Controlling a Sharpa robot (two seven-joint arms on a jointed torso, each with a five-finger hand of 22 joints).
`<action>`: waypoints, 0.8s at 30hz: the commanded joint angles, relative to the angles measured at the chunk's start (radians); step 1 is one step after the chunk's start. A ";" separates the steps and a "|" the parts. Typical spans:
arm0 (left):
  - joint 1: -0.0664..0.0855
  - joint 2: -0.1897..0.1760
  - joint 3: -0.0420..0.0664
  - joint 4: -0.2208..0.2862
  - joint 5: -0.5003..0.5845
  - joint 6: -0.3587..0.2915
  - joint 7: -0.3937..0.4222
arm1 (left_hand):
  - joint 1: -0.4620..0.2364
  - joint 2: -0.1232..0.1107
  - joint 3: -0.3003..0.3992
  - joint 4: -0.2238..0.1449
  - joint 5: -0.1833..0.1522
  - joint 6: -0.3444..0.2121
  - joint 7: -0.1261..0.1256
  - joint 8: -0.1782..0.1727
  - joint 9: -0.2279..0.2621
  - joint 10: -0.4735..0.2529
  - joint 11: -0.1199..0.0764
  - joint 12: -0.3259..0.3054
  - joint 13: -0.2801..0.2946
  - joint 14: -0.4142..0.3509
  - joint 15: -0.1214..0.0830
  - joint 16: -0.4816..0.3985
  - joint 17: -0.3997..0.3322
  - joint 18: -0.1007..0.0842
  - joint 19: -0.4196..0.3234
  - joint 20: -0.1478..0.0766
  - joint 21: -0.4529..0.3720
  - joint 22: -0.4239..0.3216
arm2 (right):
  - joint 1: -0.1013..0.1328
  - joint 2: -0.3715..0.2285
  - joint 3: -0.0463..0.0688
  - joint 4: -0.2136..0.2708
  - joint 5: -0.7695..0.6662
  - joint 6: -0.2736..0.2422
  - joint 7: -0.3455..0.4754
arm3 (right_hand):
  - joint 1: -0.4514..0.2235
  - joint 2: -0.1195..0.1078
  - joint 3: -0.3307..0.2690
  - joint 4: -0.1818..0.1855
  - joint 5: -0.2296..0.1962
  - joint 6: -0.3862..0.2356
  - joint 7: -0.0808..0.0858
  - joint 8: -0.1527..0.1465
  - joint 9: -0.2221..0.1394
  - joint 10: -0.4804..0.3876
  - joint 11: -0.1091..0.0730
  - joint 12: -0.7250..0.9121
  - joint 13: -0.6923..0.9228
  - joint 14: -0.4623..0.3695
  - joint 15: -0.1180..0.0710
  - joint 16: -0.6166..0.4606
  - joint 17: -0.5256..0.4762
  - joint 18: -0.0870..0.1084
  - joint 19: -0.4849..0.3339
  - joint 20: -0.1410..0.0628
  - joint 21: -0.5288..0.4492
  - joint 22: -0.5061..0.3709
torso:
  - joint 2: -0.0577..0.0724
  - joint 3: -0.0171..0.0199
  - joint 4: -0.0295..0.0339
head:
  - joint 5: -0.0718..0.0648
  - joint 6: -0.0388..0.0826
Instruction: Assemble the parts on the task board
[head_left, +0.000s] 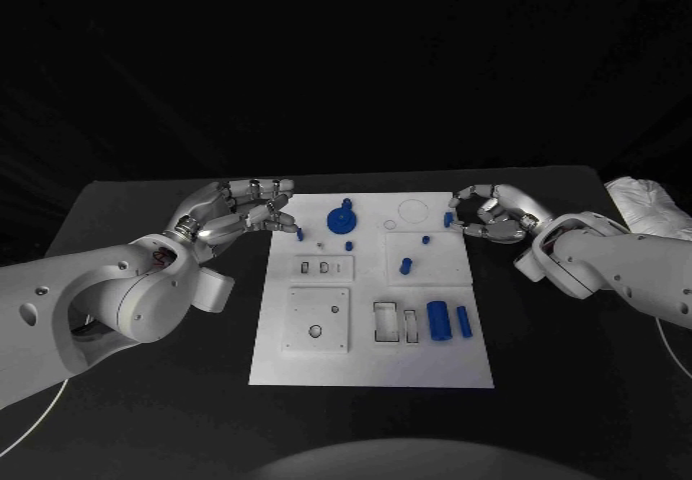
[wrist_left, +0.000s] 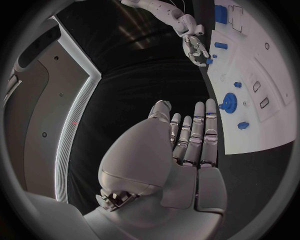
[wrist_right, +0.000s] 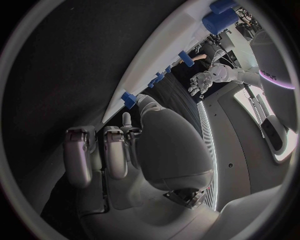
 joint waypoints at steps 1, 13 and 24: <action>0.000 0.001 0.001 0.003 -0.005 0.018 0.005 | 0.007 -0.001 0.005 0.000 0.004 -0.003 0.004 0.003 -0.001 -0.001 0.008 0.005 -0.002 -0.007 0.002 0.007 -0.002 0.004 -0.005 -0.001 0.002 0.001 | -0.002 0.004 0.000 -0.003 -0.010 0.025 -0.013 | 0.014 -0.002 0.007 -0.001 0.012 -0.005 0.003 0.006 -0.002 0.108 0.003 0.004 0.263 0.104 0.003 0.003 0.263 -0.006 0.057 0.003 -0.004 0.243 | -0.001 -0.0005 -0.0004 | 0.000 -0.002; 0.000 0.000 0.001 0.003 -0.005 0.020 0.003 | 0.007 -0.001 0.005 0.000 0.004 -0.003 0.004 0.003 -0.001 -0.001 0.008 0.005 -0.002 -0.007 0.002 0.007 -0.002 0.004 -0.005 -0.001 0.002 0.001 | -0.006 0.014 0.000 -0.011 -0.019 0.030 -0.018 | 0.033 -0.003 0.017 -0.014 0.009 -0.008 -0.001 0.013 -0.009 0.108 0.000 0.004 0.263 0.104 0.002 0.003 0.263 -0.006 0.056 0.003 -0.005 0.243 | -0.002 -0.0011 0.0003 | 0.002 -0.006; 0.000 -0.001 0.001 0.009 -0.005 0.026 0.000 | 0.009 -0.001 0.007 0.000 0.004 -0.003 0.004 0.004 -0.001 -0.002 0.008 0.005 -0.002 -0.008 0.002 0.007 -0.002 0.004 -0.006 -0.001 0.002 0.002 | -0.008 0.018 0.000 -0.011 -0.026 0.003 -0.037 | 0.043 0.005 0.026 -0.030 0.054 0.013 0.000 0.076 0.017 0.108 0.000 0.004 0.263 0.104 0.001 0.003 0.263 -0.006 0.056 0.002 -0.006 0.242 | -0.001 -0.0008 -0.0002 | 0.003 -0.008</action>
